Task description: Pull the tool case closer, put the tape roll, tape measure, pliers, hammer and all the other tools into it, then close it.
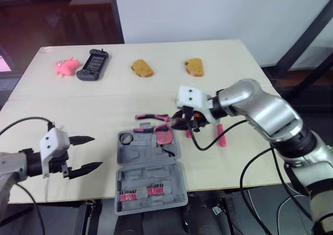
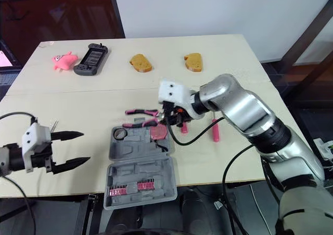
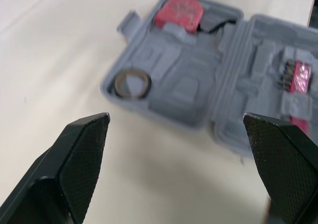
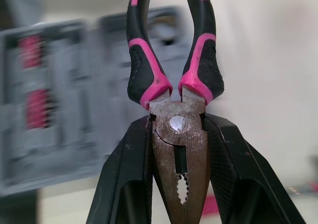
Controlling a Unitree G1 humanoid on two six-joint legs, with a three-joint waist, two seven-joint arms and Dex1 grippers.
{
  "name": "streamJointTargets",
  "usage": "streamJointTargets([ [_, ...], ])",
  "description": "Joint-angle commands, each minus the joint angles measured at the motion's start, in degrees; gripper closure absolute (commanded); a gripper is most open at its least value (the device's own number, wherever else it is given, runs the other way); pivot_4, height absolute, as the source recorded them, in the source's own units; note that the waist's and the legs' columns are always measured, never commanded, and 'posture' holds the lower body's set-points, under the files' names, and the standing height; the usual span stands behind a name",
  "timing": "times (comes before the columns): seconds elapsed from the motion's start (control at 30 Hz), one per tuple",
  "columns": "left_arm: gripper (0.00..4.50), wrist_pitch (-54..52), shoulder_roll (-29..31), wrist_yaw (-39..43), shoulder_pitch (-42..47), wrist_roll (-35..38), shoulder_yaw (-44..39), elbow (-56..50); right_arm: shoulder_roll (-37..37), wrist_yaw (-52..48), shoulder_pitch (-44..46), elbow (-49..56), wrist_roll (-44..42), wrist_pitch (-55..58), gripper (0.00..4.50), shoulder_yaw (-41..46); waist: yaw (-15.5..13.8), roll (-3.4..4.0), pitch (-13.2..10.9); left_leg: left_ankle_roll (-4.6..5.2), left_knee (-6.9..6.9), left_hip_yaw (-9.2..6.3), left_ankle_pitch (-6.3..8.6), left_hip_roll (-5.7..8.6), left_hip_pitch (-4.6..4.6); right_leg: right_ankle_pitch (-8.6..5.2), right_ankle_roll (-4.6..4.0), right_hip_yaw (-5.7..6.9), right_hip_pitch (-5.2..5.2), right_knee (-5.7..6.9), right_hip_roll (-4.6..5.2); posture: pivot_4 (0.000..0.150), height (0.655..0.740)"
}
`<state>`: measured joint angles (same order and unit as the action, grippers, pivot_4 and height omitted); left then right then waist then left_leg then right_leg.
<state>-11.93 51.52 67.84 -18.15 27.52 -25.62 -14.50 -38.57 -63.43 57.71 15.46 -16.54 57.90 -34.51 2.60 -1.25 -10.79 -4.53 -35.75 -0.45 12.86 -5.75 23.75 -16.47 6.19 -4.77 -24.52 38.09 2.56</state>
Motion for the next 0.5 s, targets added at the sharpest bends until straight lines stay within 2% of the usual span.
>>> streamJointTargets([
  [0.03, 0.00, 1.19, -0.95, -0.26, -3.90, 0.13, -4.47, -3.00, 2.99, 0.13, 2.58, -0.58, 2.10, 0.61, 3.51, -3.83, 0.02, 0.00, 0.00, 0.00, -0.01, 0.00, 0.00, 0.00, 0.01, 0.00, 0.00, 0.00, -0.01, 0.01, 0.00, 0.150, 0.7238],
  [0.2, 0.00, 1.12, -2.43, -0.41, -8.75, 0.56, -7.21, -5.73, 7.02, 1.24, 2.27, -4.43, 6.85, -2.08, 3.51, -10.43, -0.12, -0.01, 0.01, 0.00, -0.13, 0.00, 0.00, 0.00, 0.18, 0.00, -0.01, 0.03, -0.09, 0.03, 0.02, 0.150, 0.7238],
  [0.5, 0.00, 0.40, -2.79, -0.18, -10.96, 0.93, -9.41, -6.98, 13.59, 3.19, 1.35, -11.86, 12.13, -6.25, 3.51, -13.71, -0.01, -0.02, 0.01, -0.01, -0.21, -0.01, 0.00, -0.01, 0.34, 0.01, -0.01, 0.06, -0.22, 0.04, 0.01, 0.150, 0.7238],
])
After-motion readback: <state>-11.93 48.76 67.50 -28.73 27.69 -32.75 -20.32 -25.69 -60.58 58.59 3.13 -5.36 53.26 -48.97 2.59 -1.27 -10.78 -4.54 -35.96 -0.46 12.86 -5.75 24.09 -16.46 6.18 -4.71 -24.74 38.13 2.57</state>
